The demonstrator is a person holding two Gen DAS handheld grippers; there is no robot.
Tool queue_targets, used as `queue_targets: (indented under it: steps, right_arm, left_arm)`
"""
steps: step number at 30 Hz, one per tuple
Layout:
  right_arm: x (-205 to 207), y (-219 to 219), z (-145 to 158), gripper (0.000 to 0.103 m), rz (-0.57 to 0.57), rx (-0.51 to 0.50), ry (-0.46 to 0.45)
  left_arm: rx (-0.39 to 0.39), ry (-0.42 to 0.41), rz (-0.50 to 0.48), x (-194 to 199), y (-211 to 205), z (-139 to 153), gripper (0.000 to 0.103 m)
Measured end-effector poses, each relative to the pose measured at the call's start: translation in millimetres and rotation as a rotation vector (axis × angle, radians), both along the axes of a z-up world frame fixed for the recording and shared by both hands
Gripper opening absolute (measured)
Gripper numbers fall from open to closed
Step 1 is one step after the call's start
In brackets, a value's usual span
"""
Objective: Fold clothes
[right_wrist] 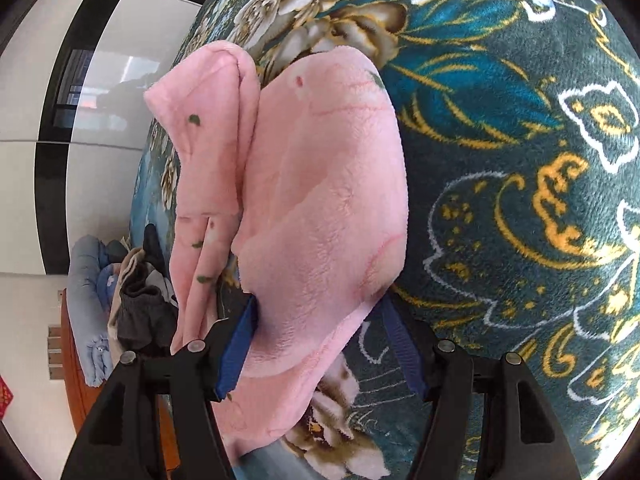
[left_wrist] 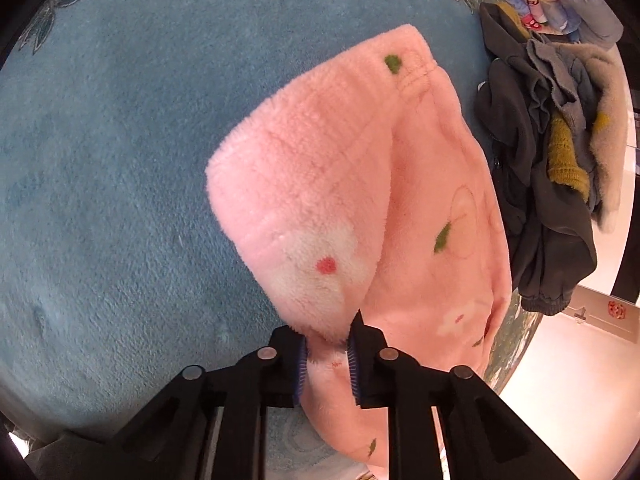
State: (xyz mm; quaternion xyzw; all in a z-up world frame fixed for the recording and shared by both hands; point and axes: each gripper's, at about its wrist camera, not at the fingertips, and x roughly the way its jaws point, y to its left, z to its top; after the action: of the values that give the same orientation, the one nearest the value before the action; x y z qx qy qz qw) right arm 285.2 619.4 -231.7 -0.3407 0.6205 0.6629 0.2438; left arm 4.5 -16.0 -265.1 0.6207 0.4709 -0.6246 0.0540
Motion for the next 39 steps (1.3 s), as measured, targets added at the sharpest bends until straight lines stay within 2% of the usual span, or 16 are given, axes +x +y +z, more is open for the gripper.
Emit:
queue_targets:
  steps: [1,3,6,11,16,20,22,26,30,33,34,36,37,38,39]
  right_arm:
    - [0,-1,-2,0.06,-0.02,-0.016,0.001]
    - [0,-4,-4,0.033,-0.056,-0.046,0.003]
    - [-5,-9,6,0.018,-0.044,-0.031,0.007]
    - [-14,-27,48,0.015,0.101,0.022,0.049]
    - [-8,-63,95,0.014,0.272,0.003,0.133]
    - [-4,-47,119,0.014,0.236,0.063,0.187]
    - [-10,-26,115,0.014,0.174,0.087,0.156]
    - [-40,-1,83,0.013,0.082,0.039,0.096]
    - [-70,-5,54,0.012,0.087,0.028,0.01]
    - [-83,-5,44,0.012,0.086,0.054,-0.035]
    - [-86,-2,42,0.012,0.078,0.065,-0.05]
    - [-89,4,38,0.012,0.055,0.087,-0.075]
    - [-91,8,37,0.012,0.045,0.098,-0.09]
    - [-93,10,34,0.012,0.038,0.105,-0.109]
    - [-94,12,31,0.012,0.034,0.107,-0.129]
  left_arm:
    - [0.004,0.014,0.009,2,-1,3,0.011]
    - [0.019,0.05,0.041,7,-5,10,0.01]
    - [0.048,0.103,0.083,15,-14,24,0.009]
    - [0.069,0.198,0.092,21,-31,65,0.008]
    - [0.007,0.324,0.057,11,-55,120,0.008]
    - [-0.082,0.372,-0.048,-33,-46,143,0.008]
    - [-0.115,0.375,-0.112,-58,-27,140,0.008]
    - [-0.219,0.357,-0.205,-94,10,123,0.009]
    - [-0.254,0.329,-0.232,-121,27,95,0.012]
    - [-0.295,0.322,-0.304,-141,38,89,0.012]
    - [-0.294,0.324,-0.332,-146,41,88,0.017]
    - [-0.252,0.341,-0.371,-152,42,89,0.036]
    - [-0.221,0.365,-0.373,-151,40,91,0.053]
    - [-0.189,0.39,-0.371,-150,37,94,0.061]
    - [-0.155,0.416,-0.372,-146,33,97,0.062]
